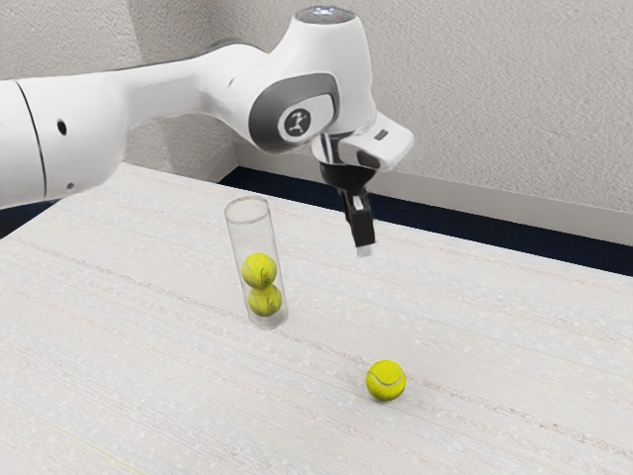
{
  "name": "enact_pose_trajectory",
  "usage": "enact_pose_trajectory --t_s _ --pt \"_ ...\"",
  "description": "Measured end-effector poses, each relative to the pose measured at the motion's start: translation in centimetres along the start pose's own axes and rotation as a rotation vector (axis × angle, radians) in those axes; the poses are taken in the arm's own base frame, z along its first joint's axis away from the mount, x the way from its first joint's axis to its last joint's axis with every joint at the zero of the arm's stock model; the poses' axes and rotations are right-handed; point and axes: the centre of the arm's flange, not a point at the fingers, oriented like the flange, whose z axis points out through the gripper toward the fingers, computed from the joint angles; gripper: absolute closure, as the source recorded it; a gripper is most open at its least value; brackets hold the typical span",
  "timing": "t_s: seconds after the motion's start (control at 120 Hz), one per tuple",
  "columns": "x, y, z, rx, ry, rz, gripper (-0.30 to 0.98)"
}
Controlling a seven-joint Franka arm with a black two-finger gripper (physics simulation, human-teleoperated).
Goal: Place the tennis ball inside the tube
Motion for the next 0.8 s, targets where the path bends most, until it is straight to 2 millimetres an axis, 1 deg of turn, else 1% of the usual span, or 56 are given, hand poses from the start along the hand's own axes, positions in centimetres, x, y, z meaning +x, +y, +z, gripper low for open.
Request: enact_pose_trajectory --t_s 0.075,0.108,0.192,0.258,0.342,0.467,0.542,0.625,0.658,0.725,0.8 --pt "-0.1 0.0 0.1 -0.002 -0.012 0.005 0.01" --pt "-0.4 -0.1 0.4 -0.011 -0.019 0.002 0.01" --pt "-0.8 0.1 2.7 -0.052 -0.047 -0.004 0.01" --pt "-0.9 0.5 4.0 -0.079 -0.06 -0.005 0.0" --pt "-0.8 1.7 6.5 -0.137 -0.082 -0.003 0.0" --pt "-0.7 2.4 11.8 -0.239 -0.119 -0.028 0.0" --pt "-0.8 3.0 14.6 -0.283 -0.124 -0.042 0.0" --pt "-0.4 3.7 17.6 -0.328 -0.117 -0.057 0.0" --pt "-0.3 3.7 18.9 -0.343 -0.118 -0.067 0.0" --pt "-0.6 2.9 21.8 -0.366 -0.121 -0.095 0.0" --pt "-0.4 2.7 23.7 -0.372 -0.104 -0.109 0.0"
